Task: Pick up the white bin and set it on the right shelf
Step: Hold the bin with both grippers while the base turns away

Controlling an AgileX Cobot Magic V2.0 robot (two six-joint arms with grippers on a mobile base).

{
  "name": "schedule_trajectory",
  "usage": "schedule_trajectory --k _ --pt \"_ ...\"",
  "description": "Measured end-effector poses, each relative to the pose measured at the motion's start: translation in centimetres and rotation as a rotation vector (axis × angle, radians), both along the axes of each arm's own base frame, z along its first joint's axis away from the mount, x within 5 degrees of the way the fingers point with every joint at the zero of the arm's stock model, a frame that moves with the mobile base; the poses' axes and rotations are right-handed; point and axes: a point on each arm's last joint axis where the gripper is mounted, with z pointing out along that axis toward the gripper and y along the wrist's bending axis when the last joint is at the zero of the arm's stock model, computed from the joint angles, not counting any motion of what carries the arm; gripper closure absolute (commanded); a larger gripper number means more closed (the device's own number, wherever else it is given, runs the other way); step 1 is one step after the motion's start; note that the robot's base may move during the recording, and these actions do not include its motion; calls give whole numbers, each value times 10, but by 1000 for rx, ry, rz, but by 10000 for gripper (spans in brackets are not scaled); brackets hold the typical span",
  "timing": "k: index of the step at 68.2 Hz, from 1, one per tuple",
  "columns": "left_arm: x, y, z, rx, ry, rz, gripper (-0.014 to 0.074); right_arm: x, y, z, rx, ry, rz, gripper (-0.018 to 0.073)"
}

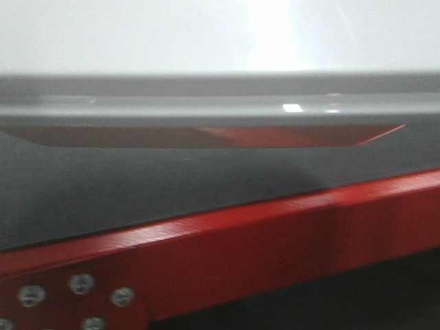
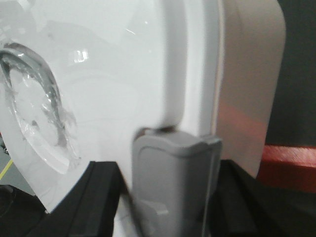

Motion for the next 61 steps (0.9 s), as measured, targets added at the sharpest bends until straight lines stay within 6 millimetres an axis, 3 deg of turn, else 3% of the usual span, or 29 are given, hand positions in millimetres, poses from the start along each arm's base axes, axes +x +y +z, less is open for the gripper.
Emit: schedule_trajectory --k 61 --pt "0 0 0 0 1 -1 336 0 0 0 0 -1 0 220"
